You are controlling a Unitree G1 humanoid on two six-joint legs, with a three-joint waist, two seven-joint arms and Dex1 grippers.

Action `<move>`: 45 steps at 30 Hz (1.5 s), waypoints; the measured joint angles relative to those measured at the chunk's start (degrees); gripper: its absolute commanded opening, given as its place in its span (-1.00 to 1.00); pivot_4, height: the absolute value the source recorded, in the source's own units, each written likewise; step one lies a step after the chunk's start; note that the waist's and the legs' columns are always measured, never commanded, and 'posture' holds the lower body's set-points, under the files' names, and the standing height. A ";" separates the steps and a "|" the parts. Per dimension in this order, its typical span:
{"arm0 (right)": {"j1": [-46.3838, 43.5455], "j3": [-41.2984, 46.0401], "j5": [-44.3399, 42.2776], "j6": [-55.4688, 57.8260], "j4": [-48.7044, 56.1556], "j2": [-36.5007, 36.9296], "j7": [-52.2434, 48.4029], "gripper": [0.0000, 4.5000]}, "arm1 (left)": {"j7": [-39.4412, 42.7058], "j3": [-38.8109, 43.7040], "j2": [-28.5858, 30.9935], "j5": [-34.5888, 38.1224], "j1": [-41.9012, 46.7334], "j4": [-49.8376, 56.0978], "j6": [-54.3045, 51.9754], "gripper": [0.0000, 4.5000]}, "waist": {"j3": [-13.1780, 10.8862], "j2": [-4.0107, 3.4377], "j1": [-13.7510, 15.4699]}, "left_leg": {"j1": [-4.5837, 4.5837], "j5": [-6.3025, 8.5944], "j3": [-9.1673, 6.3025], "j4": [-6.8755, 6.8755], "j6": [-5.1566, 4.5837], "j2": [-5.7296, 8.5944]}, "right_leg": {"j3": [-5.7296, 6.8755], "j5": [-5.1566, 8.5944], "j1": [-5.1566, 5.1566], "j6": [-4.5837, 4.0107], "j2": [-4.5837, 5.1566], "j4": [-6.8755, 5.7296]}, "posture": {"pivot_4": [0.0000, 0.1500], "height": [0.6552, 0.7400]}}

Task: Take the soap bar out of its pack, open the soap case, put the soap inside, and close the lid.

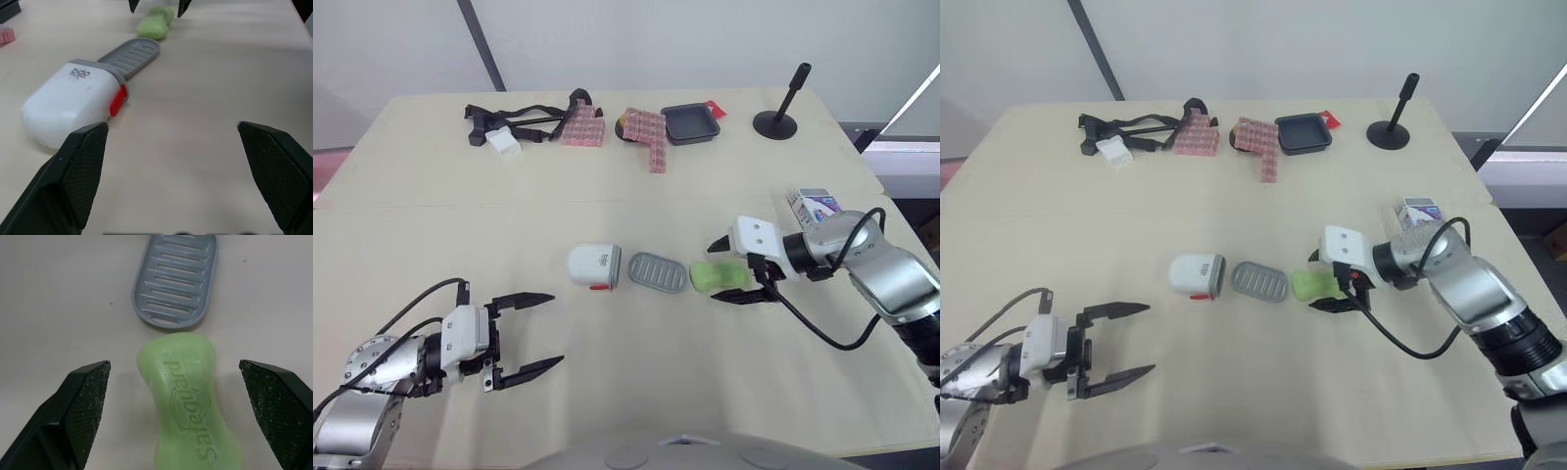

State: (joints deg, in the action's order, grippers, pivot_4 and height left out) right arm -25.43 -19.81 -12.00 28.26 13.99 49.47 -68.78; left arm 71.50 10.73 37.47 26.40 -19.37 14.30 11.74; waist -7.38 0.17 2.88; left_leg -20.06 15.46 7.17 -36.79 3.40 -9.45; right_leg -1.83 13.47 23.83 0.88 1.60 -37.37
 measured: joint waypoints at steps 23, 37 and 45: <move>-1.10 -1.41 4.12 -0.03 -3.77 -1.85 -1.74 1.00 | -0.14 0.08 1.98 -0.04 9.77 -6.84 0.28 1.00 | 0.00 0.01 0.24 | -0.02 -0.18 0.04 0.01 0.35 -0.01 | -0.03 -0.16 0.02 0.27 -0.05 -0.10 | 1.00 1.00; -1.09 -1.46 4.24 1.83 -3.94 -1.85 -1.67 0.05 | 2.05 -0.20 2.66 -0.05 11.53 -8.76 0.75 1.00 | 0.00 0.01 0.28 | -0.04 -0.18 0.04 0.01 0.36 -0.01 | -0.03 -0.16 0.02 0.27 -0.05 -0.10 | 1.00 1.00; -1.10 -1.59 4.67 1.46 -3.89 -1.84 -1.76 -0.24 | 2.61 -0.60 2.66 -0.06 12.68 -9.03 1.32 1.00 | 0.01 0.02 0.29 | -0.06 -0.18 0.05 0.01 0.36 -0.01 | -0.04 -0.16 0.02 0.27 -0.05 -0.11 | 1.00 1.00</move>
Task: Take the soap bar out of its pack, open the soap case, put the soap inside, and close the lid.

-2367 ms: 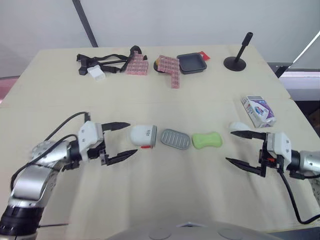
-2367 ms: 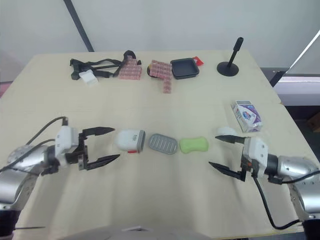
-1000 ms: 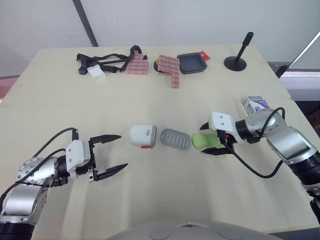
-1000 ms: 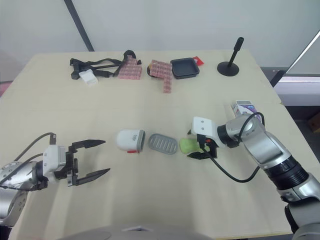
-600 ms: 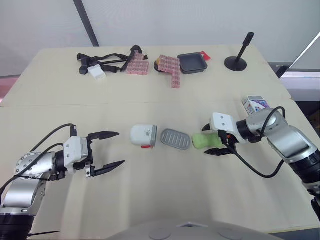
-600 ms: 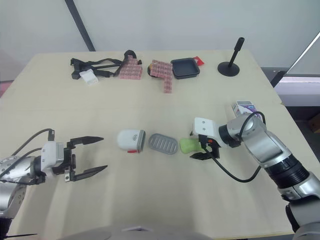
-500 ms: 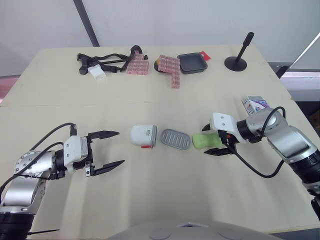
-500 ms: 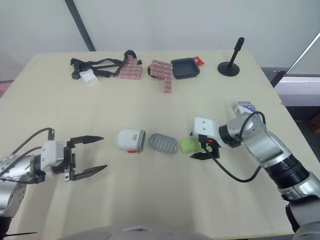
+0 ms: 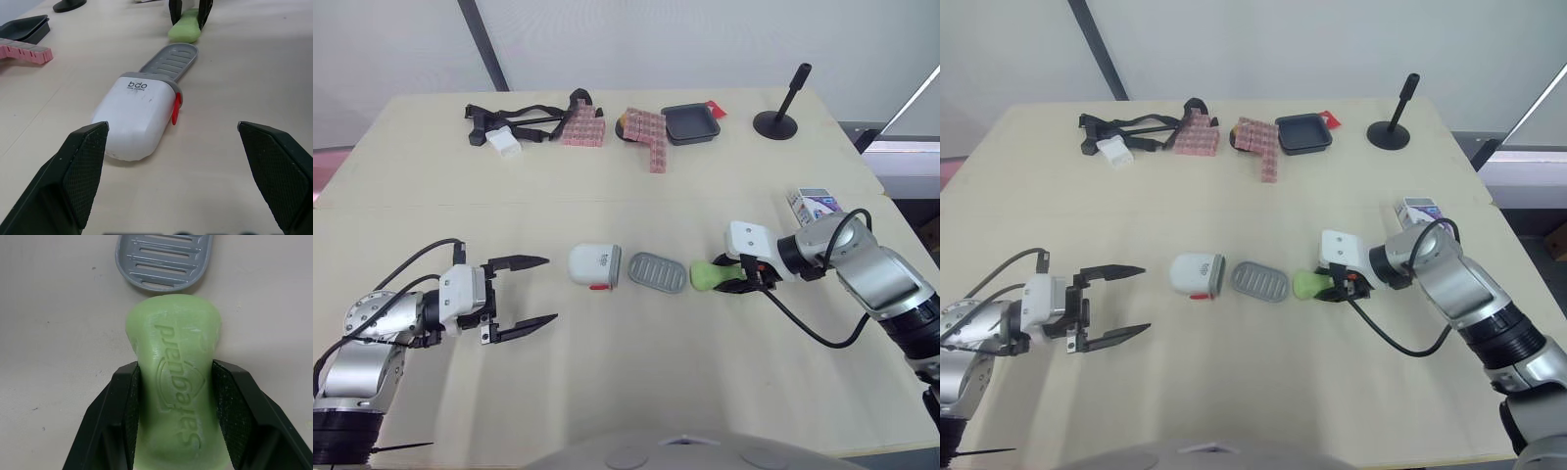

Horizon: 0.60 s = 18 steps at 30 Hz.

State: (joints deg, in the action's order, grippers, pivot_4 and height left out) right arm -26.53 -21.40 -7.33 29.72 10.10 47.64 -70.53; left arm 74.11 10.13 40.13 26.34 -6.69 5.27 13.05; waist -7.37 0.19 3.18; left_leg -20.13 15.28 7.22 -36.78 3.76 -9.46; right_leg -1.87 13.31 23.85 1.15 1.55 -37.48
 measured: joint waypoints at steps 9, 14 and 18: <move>-6.04 2.58 -4.08 9.71 6.30 -0.31 0.72 -0.24 | -0.75 0.02 0.00 0.02 1.45 -2.01 -0.20 1.00 | 0.00 -0.01 0.02 | -0.04 -0.03 0.01 0.00 0.05 -0.02 | -0.02 0.00 0.06 0.00 -0.05 -0.09 | 1.00 1.00; -9.29 3.31 -8.96 27.38 15.28 -6.26 7.41 -0.24 | -1.11 0.03 0.00 0.07 2.18 -2.09 -1.07 1.00 | 0.01 0.01 0.28 | 0.03 -0.06 0.00 0.00 0.14 -0.04 | -0.03 -0.01 0.06 0.01 -0.11 -0.09 | 1.00 1.00; -12.01 -0.80 -9.79 35.45 17.63 -12.26 13.73 -0.24 | -1.61 -0.01 -0.05 0.00 2.78 -2.19 -1.26 1.00 | 0.01 0.01 0.45 | 0.09 -0.12 0.00 0.01 0.27 -0.03 | -0.02 -0.01 0.05 0.02 -0.12 -0.11 | 1.00 1.00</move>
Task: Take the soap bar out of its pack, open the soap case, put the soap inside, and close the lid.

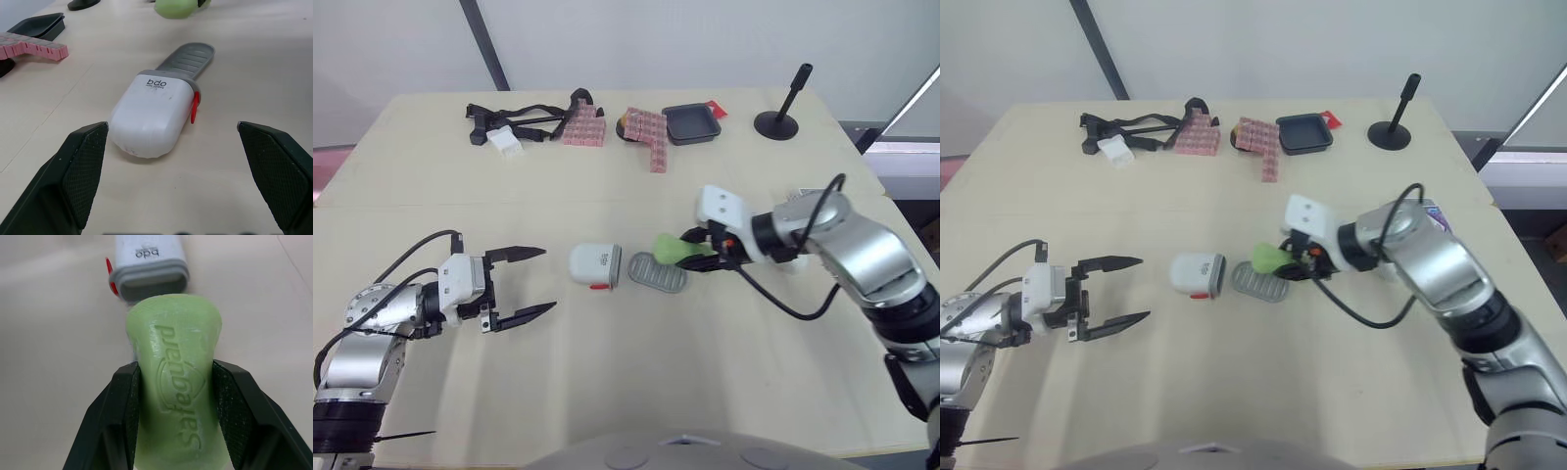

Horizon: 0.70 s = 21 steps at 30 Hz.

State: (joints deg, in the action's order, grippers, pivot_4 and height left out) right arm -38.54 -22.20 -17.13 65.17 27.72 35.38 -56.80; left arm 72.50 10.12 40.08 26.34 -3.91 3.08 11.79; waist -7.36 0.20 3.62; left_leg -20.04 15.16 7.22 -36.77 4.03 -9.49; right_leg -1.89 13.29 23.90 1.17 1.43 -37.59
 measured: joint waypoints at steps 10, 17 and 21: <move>-4.14 -6.94 -0.34 7.63 -0.37 -5.19 8.53 -0.24 | -0.96 -0.46 -0.38 -0.02 1.00 0.04 -0.40 1.00 | 0.00 0.00 0.53 | 0.20 0.02 0.00 0.16 0.22 0.11 | 0.02 -0.01 -0.17 0.01 -0.10 0.11 | 1.00 1.00; -4.16 -8.95 -0.39 7.50 -2.54 -4.62 9.88 -0.24 | -1.67 -1.35 -0.41 -0.04 1.42 0.12 -1.01 1.00 | 0.00 0.00 0.43 | 0.40 -0.05 0.01 0.45 0.41 0.10 | -0.03 -0.01 -0.26 0.01 -0.19 0.14 | 1.00 1.00; -4.16 -9.55 -0.39 6.91 -3.75 -4.64 10.43 -0.24 | -2.15 -1.86 -0.48 -0.04 1.41 0.21 -1.06 1.00 | 0.00 0.00 0.46 | 0.42 -0.07 0.01 0.50 0.48 0.04 | -0.05 -0.01 -0.29 0.00 -0.31 0.15 | 1.00 1.00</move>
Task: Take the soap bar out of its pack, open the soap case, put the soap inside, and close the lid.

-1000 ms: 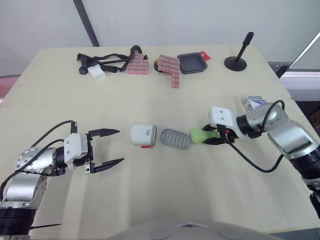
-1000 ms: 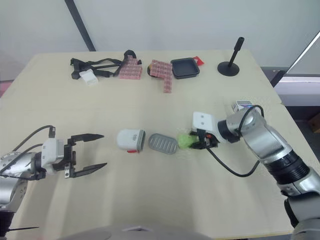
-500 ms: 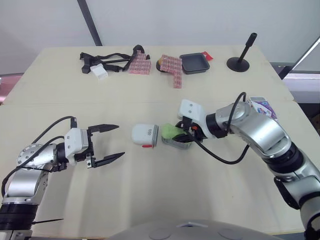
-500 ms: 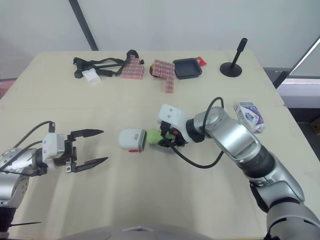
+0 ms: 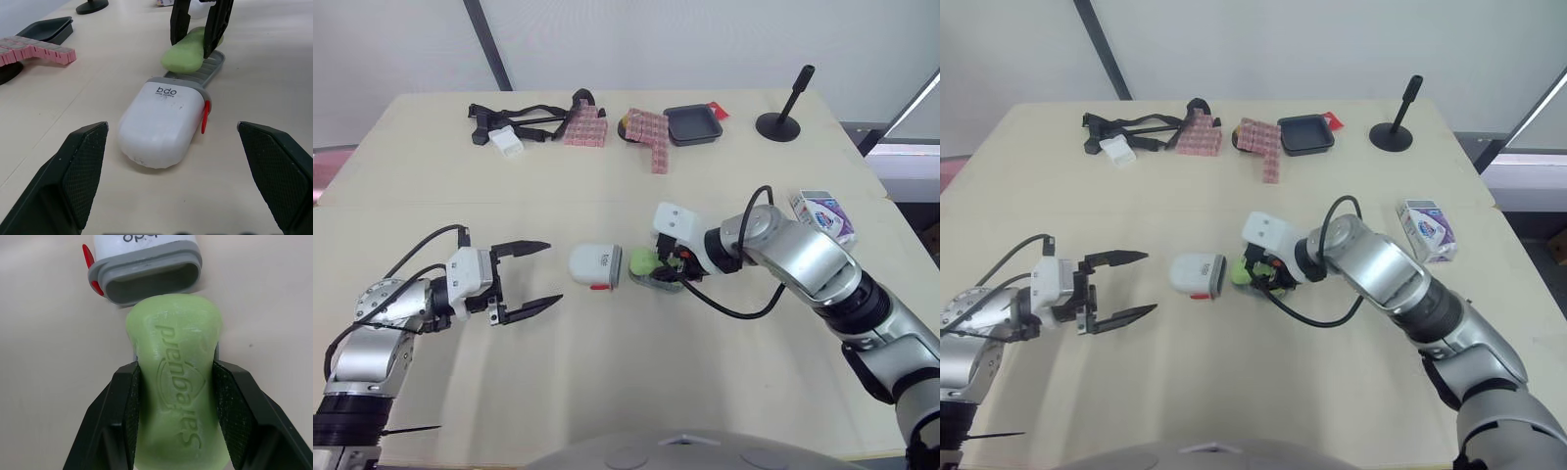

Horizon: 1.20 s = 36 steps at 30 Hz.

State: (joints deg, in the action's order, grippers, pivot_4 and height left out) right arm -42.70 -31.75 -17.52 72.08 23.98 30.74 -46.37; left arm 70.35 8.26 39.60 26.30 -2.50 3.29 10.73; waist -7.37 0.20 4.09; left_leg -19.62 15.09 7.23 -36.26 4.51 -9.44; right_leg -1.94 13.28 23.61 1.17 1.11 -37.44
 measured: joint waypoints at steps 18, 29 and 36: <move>1.06 2.48 -2.18 -2.19 -0.27 0.06 0.92 0.98 | -1.20 -0.29 0.00 -0.23 0.02 0.07 0.01 1.00 | 0.00 0.00 0.07 | 0.08 0.00 0.00 0.01 0.04 -0.03 | -0.04 -0.01 -0.02 -0.02 -0.06 0.01 | 1.00 1.00; 27.38 26.09 -8.55 -30.13 5.36 0.11 -4.19 0.98 | -0.37 -0.60 0.20 -1.27 2.66 -0.25 0.16 1.00 | 0.07 0.11 0.49 | -0.11 0.01 0.01 0.10 0.04 -0.12 | -0.02 0.00 -0.09 -0.04 0.02 0.12 | 1.00 1.00; 48.49 34.70 -9.74 -54.72 2.98 -2.88 -11.44 0.98 | 2.41 -3.74 0.59 -2.39 8.22 -2.19 -0.06 1.00 | 0.09 0.15 -0.43 | -0.16 -0.03 0.01 0.10 -0.04 -0.22 | 0.03 0.03 -0.08 -0.09 0.17 0.06 | 1.00 1.00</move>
State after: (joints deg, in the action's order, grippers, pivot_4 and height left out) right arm 5.79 2.95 -27.26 17.36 26.95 27.86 -57.81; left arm 72.76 4.52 40.20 23.90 5.72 1.10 10.67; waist -7.27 0.34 3.66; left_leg -19.78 15.06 7.24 -36.16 4.46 -9.66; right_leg -1.90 13.31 23.53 1.08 1.28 -37.38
